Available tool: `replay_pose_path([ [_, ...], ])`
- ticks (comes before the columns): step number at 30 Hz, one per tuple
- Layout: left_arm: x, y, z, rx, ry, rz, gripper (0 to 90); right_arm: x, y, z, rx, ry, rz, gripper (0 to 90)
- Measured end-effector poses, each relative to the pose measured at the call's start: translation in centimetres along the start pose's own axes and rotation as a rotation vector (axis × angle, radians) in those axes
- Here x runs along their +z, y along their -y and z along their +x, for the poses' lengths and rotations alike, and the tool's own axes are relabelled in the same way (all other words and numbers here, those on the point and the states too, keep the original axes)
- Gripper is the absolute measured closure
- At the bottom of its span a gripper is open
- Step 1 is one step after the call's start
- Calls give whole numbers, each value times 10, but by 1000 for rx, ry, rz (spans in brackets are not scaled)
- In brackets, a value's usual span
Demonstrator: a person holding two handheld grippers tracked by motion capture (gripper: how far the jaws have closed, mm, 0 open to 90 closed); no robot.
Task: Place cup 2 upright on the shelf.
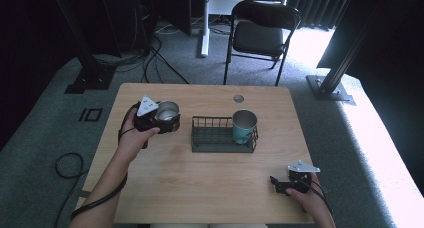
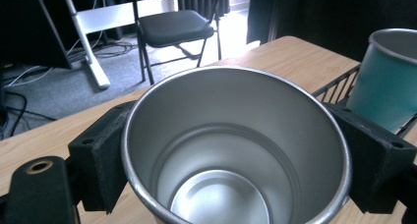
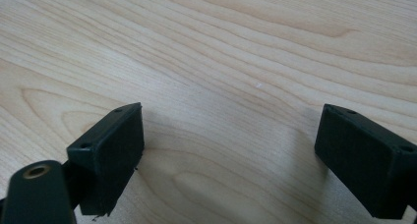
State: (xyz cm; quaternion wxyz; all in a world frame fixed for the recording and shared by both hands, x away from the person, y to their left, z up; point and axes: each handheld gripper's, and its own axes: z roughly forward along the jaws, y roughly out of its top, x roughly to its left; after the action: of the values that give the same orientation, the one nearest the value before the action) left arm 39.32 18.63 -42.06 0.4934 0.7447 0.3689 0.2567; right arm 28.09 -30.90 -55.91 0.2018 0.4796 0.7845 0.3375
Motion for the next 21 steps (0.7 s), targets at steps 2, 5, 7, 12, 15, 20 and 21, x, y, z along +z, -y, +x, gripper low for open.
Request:
replay_pose_path([
  [2,0,-4,-3,10,3,-6,141,0,0,0,0,0,0,109],
  [5,0,-10,-7,14,20,-17,140,0,0,0,0,0,0,109],
  [7,0,-14,-10,18,26,-24,140,0,0,0,1,1,-1,111],
  [12,2,-23,-16,35,48,-34,141,0,0,0,0,1,-1,111],
  [15,4,-30,-21,33,70,-53,140,0,0,0,1,1,-1,111],
  [20,9,-40,-31,60,90,-62,140,0,0,0,0,1,-1,111],
  [21,10,-42,-32,62,94,-65,140,0,0,0,0,1,-1,111],
])
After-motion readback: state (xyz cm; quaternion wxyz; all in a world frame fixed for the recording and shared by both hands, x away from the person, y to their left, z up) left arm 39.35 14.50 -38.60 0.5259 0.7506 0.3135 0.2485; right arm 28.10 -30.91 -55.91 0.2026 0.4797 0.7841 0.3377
